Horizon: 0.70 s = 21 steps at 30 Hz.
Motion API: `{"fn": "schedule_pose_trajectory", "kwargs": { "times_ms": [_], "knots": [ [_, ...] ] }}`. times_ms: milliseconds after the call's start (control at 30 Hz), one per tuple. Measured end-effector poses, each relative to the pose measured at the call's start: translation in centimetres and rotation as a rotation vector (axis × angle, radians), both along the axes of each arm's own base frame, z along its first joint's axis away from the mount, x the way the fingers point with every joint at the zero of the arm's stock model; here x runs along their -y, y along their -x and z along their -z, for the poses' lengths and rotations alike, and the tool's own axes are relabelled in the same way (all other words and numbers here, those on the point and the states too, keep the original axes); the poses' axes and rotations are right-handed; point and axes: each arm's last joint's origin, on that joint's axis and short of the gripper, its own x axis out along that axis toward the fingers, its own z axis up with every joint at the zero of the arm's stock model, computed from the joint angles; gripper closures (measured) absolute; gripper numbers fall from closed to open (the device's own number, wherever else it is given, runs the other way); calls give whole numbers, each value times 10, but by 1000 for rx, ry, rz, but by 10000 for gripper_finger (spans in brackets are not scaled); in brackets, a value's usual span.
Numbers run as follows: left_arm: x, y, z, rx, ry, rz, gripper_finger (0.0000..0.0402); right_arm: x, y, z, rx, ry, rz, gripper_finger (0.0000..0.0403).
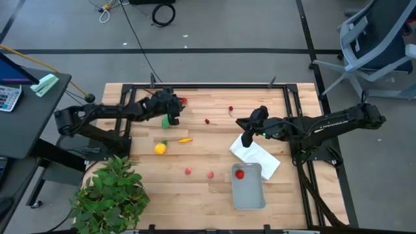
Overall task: Pick and placing Produce into tupperware
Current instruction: Put the red strawberry into the gray bin
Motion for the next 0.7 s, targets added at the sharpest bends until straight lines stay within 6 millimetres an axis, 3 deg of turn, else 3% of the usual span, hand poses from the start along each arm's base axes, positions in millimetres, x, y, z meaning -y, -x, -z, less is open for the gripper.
{"fn": "schedule_pose_trajectory", "kwargs": {
  "times_ms": [133, 367, 700],
  "knots": [
    [-11, 1, 10, -56, -18, -7, 203, 0, 0, 0, -1, -1, 1, 351],
    [-21, -4, 45, -146, 80, 23, 208, 0, 0, 0, 0, -4, 2, 351],
    [-47, -47, 56, -140, 74, 20, 206, 0, 0, 1, -10, 1, 0, 351]
  ]
}}
